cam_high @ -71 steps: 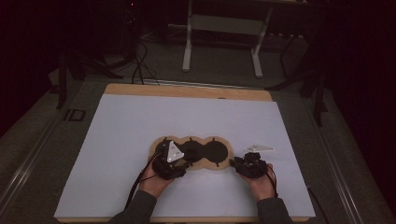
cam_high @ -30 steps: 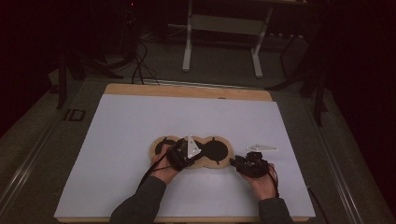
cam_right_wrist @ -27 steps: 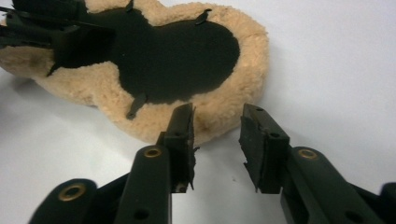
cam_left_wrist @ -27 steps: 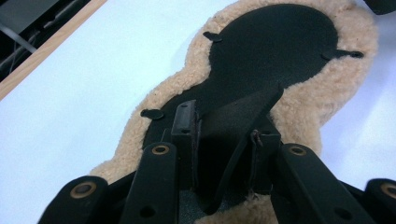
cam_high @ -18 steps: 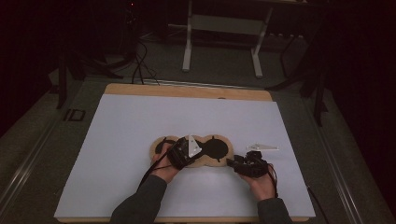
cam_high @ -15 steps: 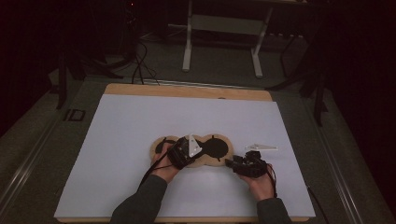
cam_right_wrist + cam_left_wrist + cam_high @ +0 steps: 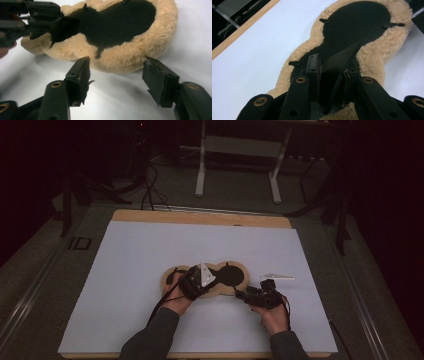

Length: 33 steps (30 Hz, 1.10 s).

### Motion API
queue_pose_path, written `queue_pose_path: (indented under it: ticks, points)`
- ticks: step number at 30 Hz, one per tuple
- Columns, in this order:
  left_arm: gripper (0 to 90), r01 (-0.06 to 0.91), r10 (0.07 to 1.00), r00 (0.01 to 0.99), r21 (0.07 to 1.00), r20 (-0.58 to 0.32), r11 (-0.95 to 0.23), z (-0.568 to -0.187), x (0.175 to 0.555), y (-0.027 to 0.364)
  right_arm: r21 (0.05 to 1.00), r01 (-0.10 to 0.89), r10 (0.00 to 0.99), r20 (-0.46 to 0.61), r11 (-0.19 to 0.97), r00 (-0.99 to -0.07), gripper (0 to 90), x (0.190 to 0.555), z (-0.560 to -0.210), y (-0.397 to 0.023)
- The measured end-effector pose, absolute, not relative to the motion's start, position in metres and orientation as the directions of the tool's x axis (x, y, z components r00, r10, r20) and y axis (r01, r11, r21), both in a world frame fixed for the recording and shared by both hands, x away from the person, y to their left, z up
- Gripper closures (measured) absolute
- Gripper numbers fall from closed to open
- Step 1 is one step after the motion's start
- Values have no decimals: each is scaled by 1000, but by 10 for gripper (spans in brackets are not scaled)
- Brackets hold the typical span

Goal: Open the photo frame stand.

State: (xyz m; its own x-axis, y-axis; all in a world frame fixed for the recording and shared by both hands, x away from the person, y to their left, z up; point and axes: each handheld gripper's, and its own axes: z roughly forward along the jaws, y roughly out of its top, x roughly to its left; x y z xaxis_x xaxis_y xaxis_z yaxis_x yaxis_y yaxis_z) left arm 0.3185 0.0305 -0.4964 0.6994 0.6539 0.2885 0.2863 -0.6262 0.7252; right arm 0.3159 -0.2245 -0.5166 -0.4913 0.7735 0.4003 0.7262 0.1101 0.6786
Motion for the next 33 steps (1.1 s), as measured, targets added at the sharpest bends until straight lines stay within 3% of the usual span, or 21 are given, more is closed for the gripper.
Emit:
queue_pose_path:
  ticks: [13,33]
  points:
    - [748,292,675,683,742,279,-603,-495,319,34,627,779,765,491,23,-418,296,330,-527,-221]
    - [755,289,704,660,777,262,-560,-492,315,43,619,785,729,547,-20,-412,303,341,-514,-208]
